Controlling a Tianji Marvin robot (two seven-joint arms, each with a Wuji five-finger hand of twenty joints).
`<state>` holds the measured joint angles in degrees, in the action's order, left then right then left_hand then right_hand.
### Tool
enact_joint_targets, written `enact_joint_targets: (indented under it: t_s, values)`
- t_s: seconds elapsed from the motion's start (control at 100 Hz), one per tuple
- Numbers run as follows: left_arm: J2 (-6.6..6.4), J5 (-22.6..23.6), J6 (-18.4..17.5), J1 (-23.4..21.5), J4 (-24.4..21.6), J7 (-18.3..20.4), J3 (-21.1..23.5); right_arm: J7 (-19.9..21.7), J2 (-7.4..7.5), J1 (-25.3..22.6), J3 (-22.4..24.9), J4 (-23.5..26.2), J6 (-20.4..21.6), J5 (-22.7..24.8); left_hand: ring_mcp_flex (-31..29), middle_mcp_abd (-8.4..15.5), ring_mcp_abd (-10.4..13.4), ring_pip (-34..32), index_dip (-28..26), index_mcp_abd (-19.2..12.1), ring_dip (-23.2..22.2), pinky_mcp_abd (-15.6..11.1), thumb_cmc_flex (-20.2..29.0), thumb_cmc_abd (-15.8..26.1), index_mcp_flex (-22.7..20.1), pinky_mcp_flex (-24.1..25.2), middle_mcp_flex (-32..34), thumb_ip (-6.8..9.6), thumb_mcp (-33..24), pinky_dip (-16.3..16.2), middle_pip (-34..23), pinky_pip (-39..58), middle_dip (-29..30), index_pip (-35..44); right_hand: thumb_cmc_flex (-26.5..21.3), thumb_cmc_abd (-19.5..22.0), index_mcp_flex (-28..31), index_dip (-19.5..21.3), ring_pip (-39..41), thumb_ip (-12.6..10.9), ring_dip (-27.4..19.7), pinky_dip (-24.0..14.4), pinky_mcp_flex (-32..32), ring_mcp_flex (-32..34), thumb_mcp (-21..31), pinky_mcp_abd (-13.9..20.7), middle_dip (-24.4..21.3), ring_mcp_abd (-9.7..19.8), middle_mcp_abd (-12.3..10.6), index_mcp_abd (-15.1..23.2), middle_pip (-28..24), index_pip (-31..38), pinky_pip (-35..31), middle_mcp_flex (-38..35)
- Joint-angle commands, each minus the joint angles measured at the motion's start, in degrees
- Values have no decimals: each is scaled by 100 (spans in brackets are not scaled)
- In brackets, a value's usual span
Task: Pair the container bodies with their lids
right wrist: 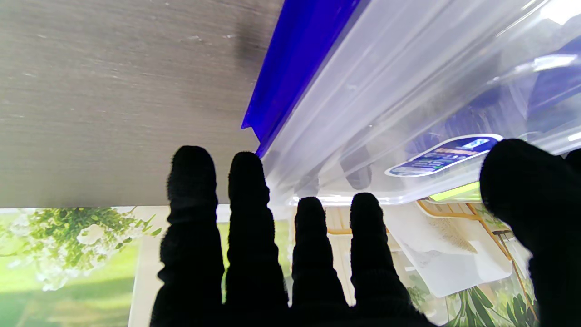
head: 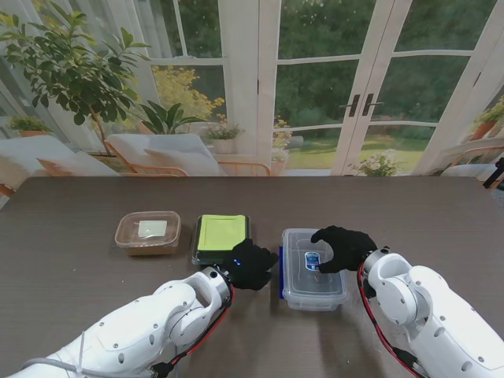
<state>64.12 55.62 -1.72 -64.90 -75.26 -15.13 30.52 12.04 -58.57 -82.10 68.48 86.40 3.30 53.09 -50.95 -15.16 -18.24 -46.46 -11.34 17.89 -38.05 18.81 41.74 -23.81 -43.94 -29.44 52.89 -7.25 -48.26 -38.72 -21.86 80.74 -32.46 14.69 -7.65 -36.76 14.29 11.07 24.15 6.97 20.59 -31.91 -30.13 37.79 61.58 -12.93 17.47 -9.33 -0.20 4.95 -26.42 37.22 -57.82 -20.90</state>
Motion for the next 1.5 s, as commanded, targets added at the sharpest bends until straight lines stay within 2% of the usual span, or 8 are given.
enact_joint_targets:
  t_s: [0.0,0.2,0.46,0.61,0.95,1.12,1.31,1.49]
  values:
    - [61,-125,64,-27,-22,81,105,180,-20,-120,-110,-181,37,18,-206,-91,-146,-413,22,185,-211,196,-128,188,-21,-236,140,116,148,-168,-198,540,-247,26,42,165,-44,14,-13,-14,-6,-22,1726,56,-128,63,324,357,155,-28,-743,51,13,-614]
    - [332,-1210,405,-229,-31,137,598,158,-20,-94,-122,-211,61,17,-727,-267,-218,-1726,164,257,-723,344,-228,462,110,-1118,284,132,516,-307,-883,1546,-1100,-258,36,142,-66,8,-13,-12,-5,-21,1728,62,-122,62,324,360,150,-20,-742,37,15,-621]
    - [617,-2891,740,-344,-72,521,945,118,-24,-60,-124,-259,93,15,-1552,-411,-258,-3116,391,265,-1022,735,-138,820,150,-2461,775,219,1100,132,-1906,2712,-2305,-673,38,139,-54,7,-11,-8,-5,-22,1718,75,-105,63,325,348,148,-13,-743,41,12,-631]
    - [683,-3399,873,-365,-69,707,973,65,-33,-49,-97,-265,119,-10,-1856,-469,-217,-3430,473,265,-1052,815,-154,961,151,-2829,998,250,1357,298,-2200,3010,-2649,-824,68,152,-58,7,-12,0,-5,-22,1712,75,-127,51,327,327,145,-7,-749,41,10,-646]
    - [762,-3779,992,-270,142,837,928,-97,-91,-132,156,2,133,-183,-1840,-582,-376,-3390,620,298,-1033,945,-155,1075,280,-2858,963,270,1566,386,-2074,3044,-2690,-1099,139,191,-60,-5,-32,18,-4,-9,1701,118,-258,-17,320,110,84,37,-725,18,28,-679]
    - [765,-3848,1011,-320,188,858,924,-247,-123,-137,233,52,0,-182,-1846,-624,-445,-3370,620,442,-1035,1036,-121,1097,258,-2853,973,275,1624,388,-2023,3023,-2673,-1092,202,342,-37,-16,-62,14,-5,-8,1638,173,-399,-85,322,61,165,-15,-715,-3,22,-729]
    - [757,-3887,981,-388,189,877,924,-280,-133,-46,244,20,-458,27,-1888,-626,-465,-3370,522,510,-1039,1107,-106,1115,21,-2866,1018,276,1668,374,-2020,3009,-2671,-878,279,642,-63,31,-88,-56,-6,-2,1603,193,-569,-151,321,-12,343,-339,-724,102,14,-748]
    - [741,-3924,922,-464,173,910,919,-254,-133,15,238,12,-963,277,-1916,-645,-501,-3364,274,456,-1033,1151,-77,1127,-254,-2880,1054,282,1715,349,-2018,2997,-2668,-402,330,857,199,134,-59,-121,2,-3,1521,302,-753,-217,292,-112,501,-581,-727,339,-49,-947]
